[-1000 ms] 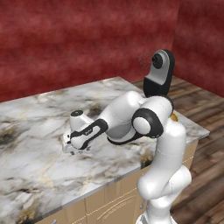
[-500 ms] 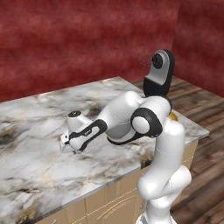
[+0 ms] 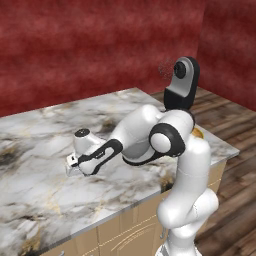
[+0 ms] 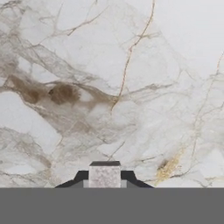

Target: Add butter and sugar cubes to the stand mixer bowl and then turn on the stand mixer to begin making frosting.

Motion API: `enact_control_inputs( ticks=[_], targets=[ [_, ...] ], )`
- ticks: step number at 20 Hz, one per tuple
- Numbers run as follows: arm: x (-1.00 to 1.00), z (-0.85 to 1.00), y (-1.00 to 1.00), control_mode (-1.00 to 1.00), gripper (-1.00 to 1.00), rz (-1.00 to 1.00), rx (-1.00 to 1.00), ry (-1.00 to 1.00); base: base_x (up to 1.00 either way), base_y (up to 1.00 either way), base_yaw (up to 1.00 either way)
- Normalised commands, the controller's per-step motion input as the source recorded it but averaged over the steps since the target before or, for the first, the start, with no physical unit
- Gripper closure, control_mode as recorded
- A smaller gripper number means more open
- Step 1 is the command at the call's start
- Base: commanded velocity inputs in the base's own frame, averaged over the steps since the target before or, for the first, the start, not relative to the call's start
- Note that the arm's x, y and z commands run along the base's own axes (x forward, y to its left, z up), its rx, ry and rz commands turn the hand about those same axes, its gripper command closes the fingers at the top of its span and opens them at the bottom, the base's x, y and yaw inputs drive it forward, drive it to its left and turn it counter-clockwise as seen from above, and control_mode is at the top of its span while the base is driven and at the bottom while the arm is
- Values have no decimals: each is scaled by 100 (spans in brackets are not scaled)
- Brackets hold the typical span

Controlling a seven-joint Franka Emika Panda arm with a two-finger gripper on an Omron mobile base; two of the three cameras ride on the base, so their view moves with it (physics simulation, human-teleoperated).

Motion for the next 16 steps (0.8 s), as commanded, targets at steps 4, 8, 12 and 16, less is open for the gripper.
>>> enact_control_inputs(
  ticks=[4,8,12,16],
  targets=[
    [-1,-6,-18,-100,100,-2,0,-8,0,0,0],
    [-6,29,-48,-100,100,-6,5,-15,0,0,0],
    [-1,54,-53,-100,100,-8,10,-16,0,0,0],
    [0,78,-36,-100,100,-9,10,-9,0,0,0]
  ],
)
